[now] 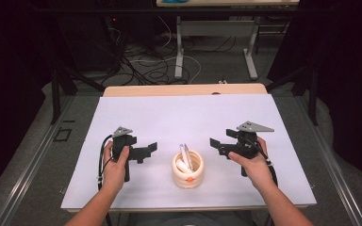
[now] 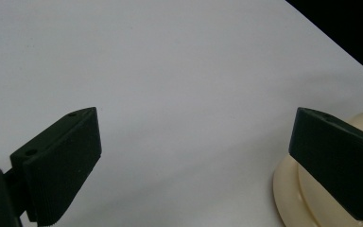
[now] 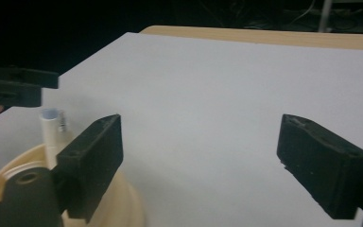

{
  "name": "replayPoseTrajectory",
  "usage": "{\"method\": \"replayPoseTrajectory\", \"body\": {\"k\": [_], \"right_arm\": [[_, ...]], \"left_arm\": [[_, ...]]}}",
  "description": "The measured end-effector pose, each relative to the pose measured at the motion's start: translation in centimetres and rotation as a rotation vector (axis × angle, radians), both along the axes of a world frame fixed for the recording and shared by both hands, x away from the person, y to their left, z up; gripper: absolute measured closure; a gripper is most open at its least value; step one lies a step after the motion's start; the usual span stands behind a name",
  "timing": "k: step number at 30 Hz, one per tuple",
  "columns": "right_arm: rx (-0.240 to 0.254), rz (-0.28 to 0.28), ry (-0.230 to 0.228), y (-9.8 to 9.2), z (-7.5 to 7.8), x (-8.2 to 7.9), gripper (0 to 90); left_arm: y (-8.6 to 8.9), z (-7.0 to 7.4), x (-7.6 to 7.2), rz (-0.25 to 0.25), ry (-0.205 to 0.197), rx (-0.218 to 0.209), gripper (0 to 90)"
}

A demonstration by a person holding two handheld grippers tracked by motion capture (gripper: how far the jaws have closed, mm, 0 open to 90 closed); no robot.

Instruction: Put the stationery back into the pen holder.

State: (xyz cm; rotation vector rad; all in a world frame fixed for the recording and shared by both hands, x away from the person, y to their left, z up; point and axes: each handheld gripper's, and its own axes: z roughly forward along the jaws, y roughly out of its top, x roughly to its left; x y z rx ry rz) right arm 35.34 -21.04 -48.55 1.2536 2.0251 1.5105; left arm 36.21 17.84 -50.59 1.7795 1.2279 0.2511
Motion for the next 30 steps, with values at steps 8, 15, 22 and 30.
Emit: {"method": "replayPoseTrajectory", "body": {"k": [8,15,22,30], "right_arm": [[-0.059,-0.104,-0.048,-1.8,-0.9,0.7,0.0],[-0.053,-0.199,-0.048,-3.6,-1.6,1.2,0.0],[-0.061,-0.263,-0.036,-4.9,-2.3,1.6,0.0],[-0.053,-0.303,0.005,-5.9,-3.2,1.9,0.0]], "left_arm": [[0.3,-0.3,0.2,0.008,-0.005,0.005,1.9],[0.9,-0.6,0.5,0.034,-0.003,0.0,1.8],[1.9,-1.1,1.0,0.078,0.009,0.019,0.2],[3.0,-1.8,1.5,0.1,0.013,0.057,0.2]]}}
